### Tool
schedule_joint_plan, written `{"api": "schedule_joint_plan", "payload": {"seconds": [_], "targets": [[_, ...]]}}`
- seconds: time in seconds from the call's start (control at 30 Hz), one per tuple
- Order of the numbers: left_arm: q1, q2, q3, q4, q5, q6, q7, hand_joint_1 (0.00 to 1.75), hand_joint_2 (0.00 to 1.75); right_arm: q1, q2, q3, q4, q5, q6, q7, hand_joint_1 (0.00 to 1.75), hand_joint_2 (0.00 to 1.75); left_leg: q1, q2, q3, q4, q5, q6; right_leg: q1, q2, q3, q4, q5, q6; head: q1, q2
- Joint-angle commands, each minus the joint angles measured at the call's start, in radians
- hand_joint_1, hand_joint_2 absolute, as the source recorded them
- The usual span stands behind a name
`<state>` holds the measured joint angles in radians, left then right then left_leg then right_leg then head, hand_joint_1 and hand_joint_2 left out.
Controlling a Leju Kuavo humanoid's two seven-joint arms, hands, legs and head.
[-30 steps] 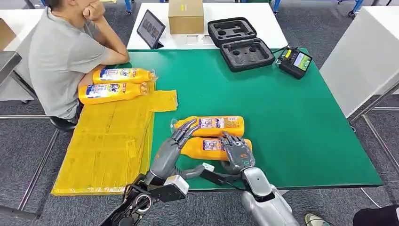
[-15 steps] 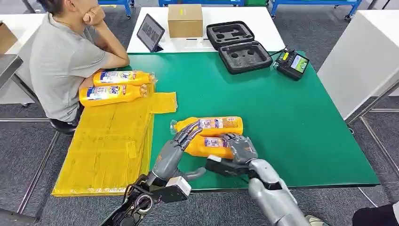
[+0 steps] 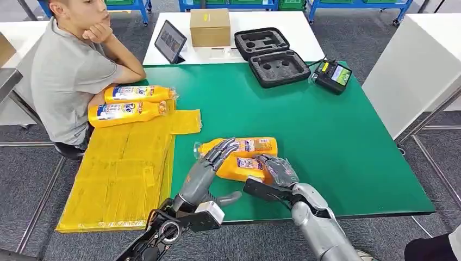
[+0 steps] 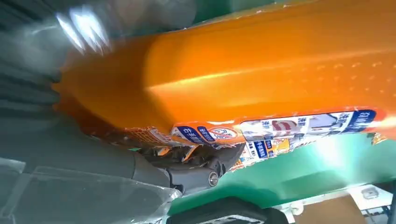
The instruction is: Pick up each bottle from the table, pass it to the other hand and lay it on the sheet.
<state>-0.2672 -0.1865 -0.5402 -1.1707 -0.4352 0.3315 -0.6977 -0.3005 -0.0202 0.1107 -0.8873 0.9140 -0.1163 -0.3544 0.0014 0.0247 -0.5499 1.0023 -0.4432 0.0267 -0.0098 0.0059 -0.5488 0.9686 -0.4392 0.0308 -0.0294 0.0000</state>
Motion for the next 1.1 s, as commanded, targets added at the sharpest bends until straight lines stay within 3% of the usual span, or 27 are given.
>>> {"api": "schedule_joint_plan", "payload": {"seconds": [0.03, 0.2, 0.3, 0.37, 0.4, 0.47, 0.57, 0.6, 0.67, 0.7, 0.77, 1.0, 1.03, 1.07, 1.1], "targets": [[-0.025, 0.016, -0.017, 0.069, 0.001, -0.003, 0.0, 0.0, 1.75, 0.095, 0.007, -0.02, 0.087, -0.003, 0.04, 0.011, 1.75, 1.75, 0.001, -0.008, -0.015, 0.002, 0.005, -0.001, 0.001, -0.007, -0.011, 0.0, 0.004, -0.001, 0.0, 0.0], [-0.025, 0.016, -0.017, 0.069, 0.001, -0.003, 0.0, 0.0, 1.75, 0.095, 0.007, -0.02, 0.087, -0.003, 0.04, 0.011, 1.75, 1.75, 0.001, -0.005, -0.007, 0.002, 0.001, 0.001, 0.0, -0.004, -0.003, 0.001, 0.0, 0.0, 0.0, 0.0], [-0.025, 0.016, -0.017, 0.069, 0.001, -0.003, 0.0, 0.0, 1.75, 0.095, 0.007, -0.02, 0.087, -0.003, 0.04, 0.011, 1.75, 1.75, 0.001, -0.008, -0.013, 0.001, 0.003, 0.0, 0.001, -0.007, -0.009, 0.0, 0.001, 0.0, 0.0, 0.0], [-0.025, 0.016, -0.017, 0.069, 0.001, -0.003, 0.0, 0.0, 1.75, 0.095, 0.007, -0.02, 0.087, -0.003, 0.04, 0.011, 1.75, 1.75, 0.001, -0.004, -0.003, 0.003, -0.002, 0.0, 0.0, -0.003, -0.001, 0.002, -0.002, 0.001, 0.0, 0.0], [-0.025, 0.016, -0.017, 0.069, 0.001, -0.003, 0.0, 0.0, 1.75, 0.095, 0.007, -0.02, 0.087, -0.003, 0.04, 0.011, 1.75, 1.75, 0.001, -0.006, -0.009, 0.003, 0.0, 0.0, 0.001, -0.005, -0.007, 0.001, 0.0, 0.0, 0.0, 0.0], [-0.025, 0.016, -0.017, 0.069, 0.001, -0.003, 0.0, 0.0, 1.75, 0.095, 0.007, -0.02, 0.087, -0.003, 0.04, 0.011, 1.75, 1.75, 0.001, -0.006, -0.007, 0.002, -0.001, 0.0, 0.001, -0.005, -0.004, 0.001, -0.001, 0.0, 0.0, 0.0], [-0.025, 0.016, -0.017, 0.069, 0.001, -0.003, 0.0, 0.0, 1.75, 0.095, 0.007, -0.02, 0.087, -0.003, 0.04, 0.011, 1.75, 1.75, 0.001, -0.009, -0.014, 0.0, 0.004, -0.001, 0.001, -0.008, -0.01, -0.002, 0.002, 0.0, 0.0, 0.0], [-0.025, 0.016, -0.017, 0.069, 0.001, -0.003, 0.0, 0.0, 1.75, 0.095, 0.007, -0.02, 0.087, -0.003, 0.04, 0.011, 1.75, 1.75, 0.001, -0.005, -0.004, 0.003, -0.002, 0.0, 0.0, -0.004, -0.002, 0.001, -0.003, 0.001, 0.0, 0.0], [-0.025, 0.016, -0.017, 0.069, 0.001, -0.003, 0.0, 0.0, 1.75, 0.095, 0.007, -0.02, 0.087, -0.003, 0.04, 0.011, 1.75, 1.75, 0.001, -0.008, -0.012, 0.002, 0.0, -0.001, 0.001, -0.007, -0.008, 0.0, -0.001, 0.0, 0.0, 0.0], [-0.025, 0.016, -0.017, 0.069, 0.001, -0.003, 0.0, 0.0, 1.75, 0.095, 0.007, -0.02, 0.087, -0.003, 0.04, 0.011, 1.75, 1.75, 0.001, -0.005, -0.001, 0.005, -0.006, 0.001, 0.0, -0.003, 0.001, 0.004, -0.006, 0.0, 0.0, 0.0], [-0.025, 0.016, -0.017, 0.069, 0.001, -0.003, 0.0, 0.0, 1.75, 0.095, 0.007, -0.02, 0.087, -0.003, 0.04, 0.011, 1.75, 1.75, 0.001, -0.004, 0.001, 0.004, -0.006, 0.0, 0.0, -0.003, 0.002, 0.003, -0.006, 0.0, 0.0, 0.0], [-0.025, 0.016, -0.017, 0.069, 0.001, -0.003, 0.0, 0.0, 1.75, 0.095, 0.007, -0.02, 0.087, -0.003, 0.04, 0.011, 1.75, 1.75, 0.001, -0.007, -0.008, 0.002, -0.002, 0.0, 0.001, -0.006, -0.005, 0.0, -0.003, -0.001, 0.0, 0.0], [-0.025, 0.016, -0.017, 0.069, 0.001, -0.003, 0.0, 0.0, 1.75, 0.095, 0.007, -0.02, 0.087, -0.003, 0.04, 0.011, 1.75, 1.75, 0.001, -0.005, -0.002, 0.003, -0.006, 0.0, 0.0, -0.004, 0.0, 0.002, -0.006, 0.0, 0.0, 0.0], [-0.025, 0.016, -0.017, 0.069, 0.001, -0.003, 0.0, 0.0, 1.75, 0.095, 0.007, -0.02, 0.087, -0.003, 0.04, 0.011, 1.75, 1.75, 0.001, -0.007, -0.006, 0.002, -0.003, 0.0, 0.001, -0.006, -0.003, 0.0, -0.004, -0.001, 0.0, 0.0], [-0.025, 0.016, -0.017, 0.069, 0.001, -0.003, 0.0, 0.0, 1.75, 0.095, 0.007, -0.02, 0.087, -0.003, 0.04, 0.011, 1.75, 1.75, 0.001, -0.004, 0.002, 0.003, -0.007, 0.001, 0.0, -0.003, 0.004, 0.002, -0.007, 0.0, 0.0, 0.0]]}}
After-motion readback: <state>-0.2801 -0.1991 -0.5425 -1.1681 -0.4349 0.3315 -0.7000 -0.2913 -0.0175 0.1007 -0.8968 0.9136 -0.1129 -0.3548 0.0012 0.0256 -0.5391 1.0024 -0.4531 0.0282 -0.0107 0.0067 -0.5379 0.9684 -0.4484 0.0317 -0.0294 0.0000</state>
